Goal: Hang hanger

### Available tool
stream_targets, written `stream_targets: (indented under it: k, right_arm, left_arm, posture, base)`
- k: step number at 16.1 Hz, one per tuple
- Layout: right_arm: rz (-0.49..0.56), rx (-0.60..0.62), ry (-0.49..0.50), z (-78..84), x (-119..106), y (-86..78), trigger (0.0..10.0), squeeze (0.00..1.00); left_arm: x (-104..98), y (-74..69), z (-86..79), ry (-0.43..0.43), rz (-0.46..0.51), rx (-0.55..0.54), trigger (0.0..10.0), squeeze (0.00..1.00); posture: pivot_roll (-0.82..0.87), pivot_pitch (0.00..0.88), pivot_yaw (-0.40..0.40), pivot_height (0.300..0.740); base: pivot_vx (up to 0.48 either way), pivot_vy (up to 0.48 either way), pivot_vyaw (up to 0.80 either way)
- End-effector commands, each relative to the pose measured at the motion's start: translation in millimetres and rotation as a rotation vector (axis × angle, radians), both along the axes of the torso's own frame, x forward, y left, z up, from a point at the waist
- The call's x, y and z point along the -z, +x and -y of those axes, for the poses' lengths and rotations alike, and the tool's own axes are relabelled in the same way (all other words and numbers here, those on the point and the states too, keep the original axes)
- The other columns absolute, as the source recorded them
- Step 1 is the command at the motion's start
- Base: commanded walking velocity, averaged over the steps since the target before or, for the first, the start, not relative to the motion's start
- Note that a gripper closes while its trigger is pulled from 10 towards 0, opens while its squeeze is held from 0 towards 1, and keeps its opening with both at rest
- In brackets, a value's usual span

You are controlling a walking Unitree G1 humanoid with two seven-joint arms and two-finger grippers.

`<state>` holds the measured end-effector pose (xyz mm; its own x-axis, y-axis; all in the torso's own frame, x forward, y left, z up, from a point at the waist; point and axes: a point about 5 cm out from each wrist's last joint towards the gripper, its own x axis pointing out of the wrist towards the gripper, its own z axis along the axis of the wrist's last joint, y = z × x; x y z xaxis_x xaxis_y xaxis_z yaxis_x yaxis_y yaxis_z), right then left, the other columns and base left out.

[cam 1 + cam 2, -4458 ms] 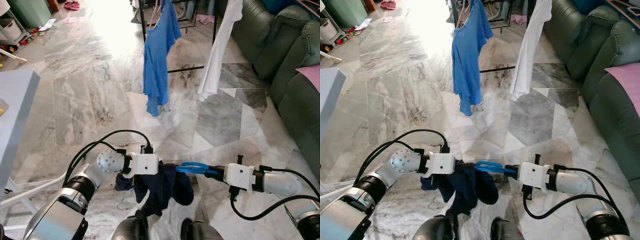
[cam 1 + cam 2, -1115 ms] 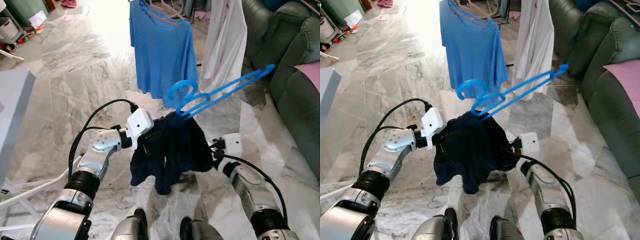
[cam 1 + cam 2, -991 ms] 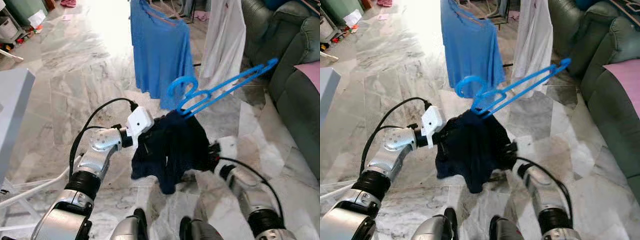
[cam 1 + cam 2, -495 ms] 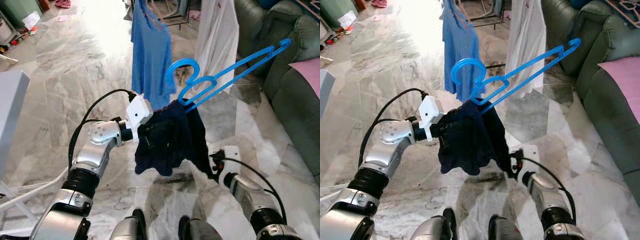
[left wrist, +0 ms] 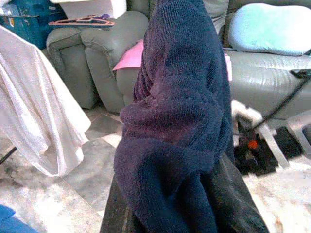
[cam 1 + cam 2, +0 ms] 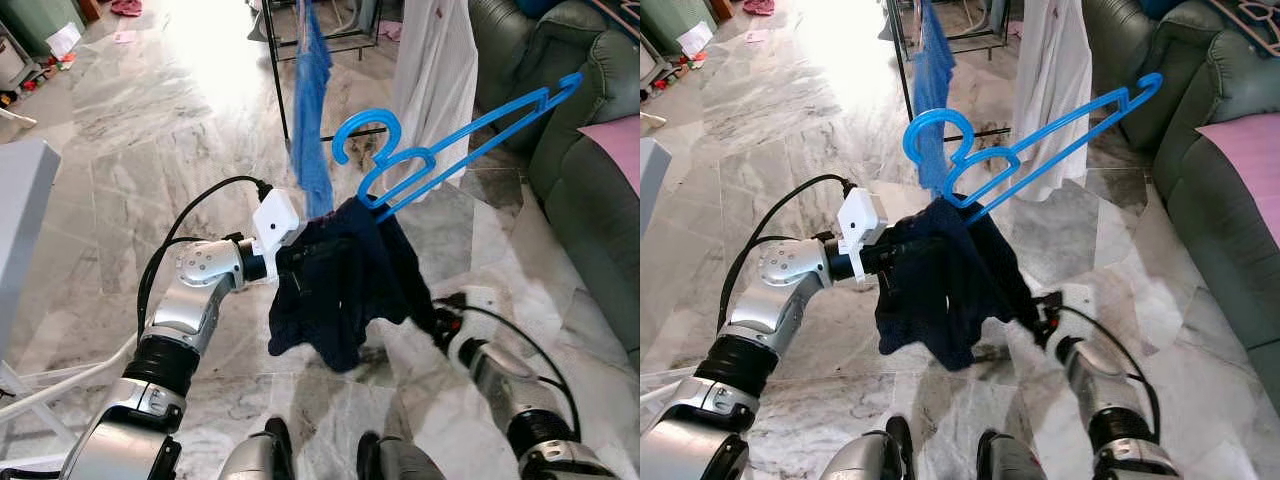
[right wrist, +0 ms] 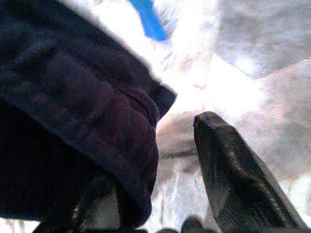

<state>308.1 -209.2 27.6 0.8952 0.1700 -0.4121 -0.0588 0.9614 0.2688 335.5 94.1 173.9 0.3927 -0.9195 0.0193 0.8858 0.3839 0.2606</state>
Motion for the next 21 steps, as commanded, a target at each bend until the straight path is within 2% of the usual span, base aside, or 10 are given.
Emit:
stream_targets:
  k: [1, 4, 12, 14, 16, 21]
  right_arm:
    - [-0.047, 0.067, 0.007, 12.9, 9, -9.4, 0.0, 0.00]
    - [-0.031, 0.121, 0.014, 28.1, 5, -9.9, 0.0, 0.00]
    - [0.022, 0.200, 0.049, 44.0, -8, -4.0, 0.0, 0.00]
    - [0.063, 0.232, 0.084, 51.0, -19, 1.8, 0.0, 0.00]
    - [0.142, 0.263, 0.096, 63.9, -44, 12.6, 0.0, 0.00]
    - [0.259, 0.297, 0.100, 75.2, -81, 27.6, 0.0, 0.00]
  left_arm:
    - [-13, 0.0, -8.7, -0.039, 0.057, -0.017, 0.0, 0.00]
    - [-13, 0.9, -9.6, -0.038, 0.050, -0.023, 0.0, 0.00]
    - [0, -2.3, -12.3, -0.021, 0.026, -0.026, 0.0, 0.00]
    - [11, -5.6, -15.9, -0.012, -0.004, -0.034, 0.0, 0.00]
    - [31, -15.1, -21.4, 0.008, -0.049, -0.030, 0.0, 0.00]
    - [56, -25.4, -27.9, -0.008, -0.121, -0.066, 0.0, 0.00]
  posture:
    - [-0.13, 0.220, 0.028, 0.740]
    - [-0.14, 0.220, 0.032, 0.740]
    - [-0.15, 0.220, 0.033, 0.740]
    - [-0.15, 0.218, 0.035, 0.740]
    - [-0.15, 0.221, 0.033, 0.740]
    - [-0.15, 0.220, 0.032, 0.740]
  base:
    - [0.000, 0.000, 0.00]
    - [0.000, 0.000, 0.00]
    - [0.000, 0.000, 0.00]
    - [0.000, 0.000, 0.00]
    - [0.000, 0.000, 0.00]
    - [0.000, 0.000, 0.00]
